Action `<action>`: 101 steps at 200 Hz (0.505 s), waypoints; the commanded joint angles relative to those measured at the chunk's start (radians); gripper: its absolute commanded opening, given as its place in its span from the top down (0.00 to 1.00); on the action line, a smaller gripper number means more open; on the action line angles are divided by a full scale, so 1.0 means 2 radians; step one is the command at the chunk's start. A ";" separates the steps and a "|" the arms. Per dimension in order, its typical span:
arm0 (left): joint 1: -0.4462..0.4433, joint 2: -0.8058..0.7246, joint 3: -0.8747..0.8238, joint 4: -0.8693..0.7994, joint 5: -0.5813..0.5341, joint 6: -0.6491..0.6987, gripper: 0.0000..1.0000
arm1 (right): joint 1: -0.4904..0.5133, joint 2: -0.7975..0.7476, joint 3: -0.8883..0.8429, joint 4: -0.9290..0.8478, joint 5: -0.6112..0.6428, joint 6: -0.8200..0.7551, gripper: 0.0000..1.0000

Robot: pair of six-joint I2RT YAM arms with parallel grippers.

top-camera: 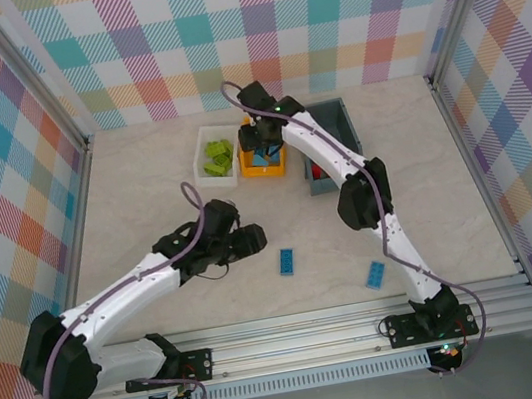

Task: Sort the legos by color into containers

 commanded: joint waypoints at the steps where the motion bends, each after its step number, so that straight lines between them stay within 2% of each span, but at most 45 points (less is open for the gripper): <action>1: -0.030 0.032 0.003 -0.002 -0.029 0.015 0.29 | 0.008 -0.124 -0.064 0.010 0.018 0.013 0.46; 26: -0.061 0.090 0.022 0.004 -0.044 0.020 0.27 | 0.008 -0.280 -0.277 0.083 0.026 0.049 0.45; 59: -0.088 0.169 0.069 0.000 -0.061 0.038 0.26 | 0.011 -0.458 -0.493 0.094 0.007 0.091 0.43; 101: -0.097 0.228 0.101 0.006 -0.062 0.056 0.27 | 0.012 -0.647 -0.674 0.037 -0.029 0.138 0.42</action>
